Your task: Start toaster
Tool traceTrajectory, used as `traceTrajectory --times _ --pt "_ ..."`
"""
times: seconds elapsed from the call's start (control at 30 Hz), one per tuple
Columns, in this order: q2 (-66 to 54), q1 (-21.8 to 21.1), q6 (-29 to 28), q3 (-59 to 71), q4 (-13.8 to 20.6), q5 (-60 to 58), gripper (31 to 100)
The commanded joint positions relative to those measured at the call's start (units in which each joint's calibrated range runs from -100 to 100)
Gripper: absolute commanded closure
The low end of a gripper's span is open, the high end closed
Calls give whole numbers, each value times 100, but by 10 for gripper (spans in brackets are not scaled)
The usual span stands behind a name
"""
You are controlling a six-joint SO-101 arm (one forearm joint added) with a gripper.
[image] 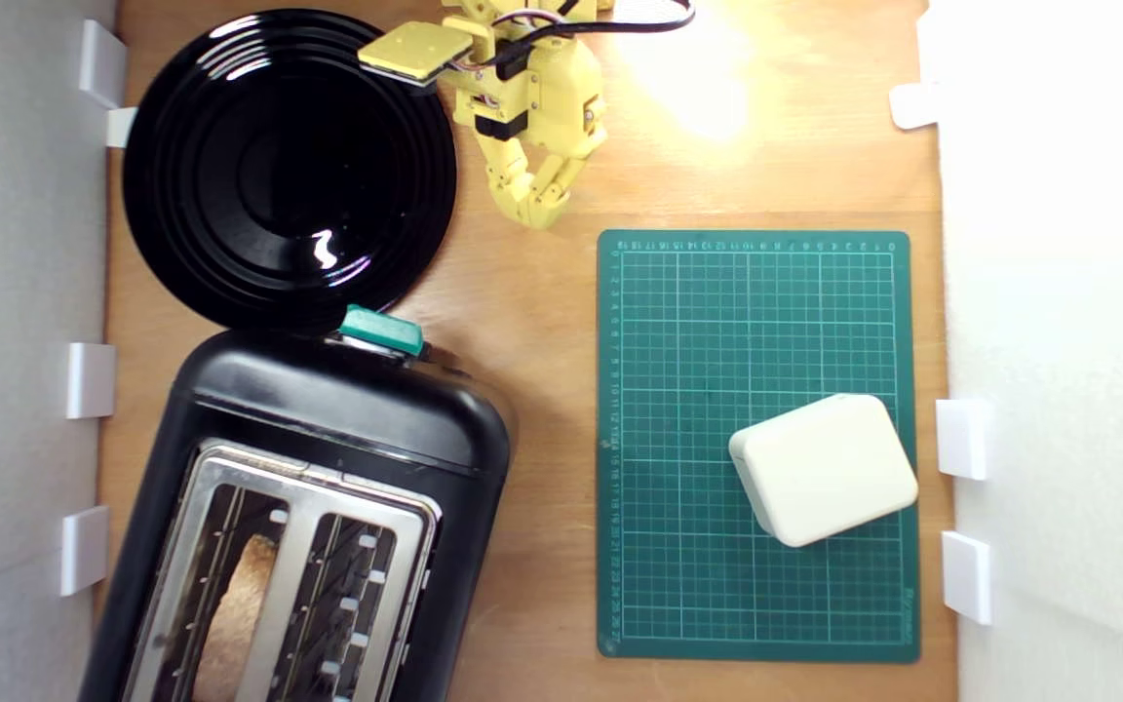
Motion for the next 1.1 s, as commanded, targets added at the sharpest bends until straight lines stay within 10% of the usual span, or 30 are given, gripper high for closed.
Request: traceTrajectory --times 0.0,0.3,0.67,1.07 --pt "441 7 128 -524 86 40 989" --pt "1989 -1 107 -2696 274 49 989" --pt "3771 7 -14 -5058 1616 49 989" --pt "4429 476 1129 -6385 1428 254 989"
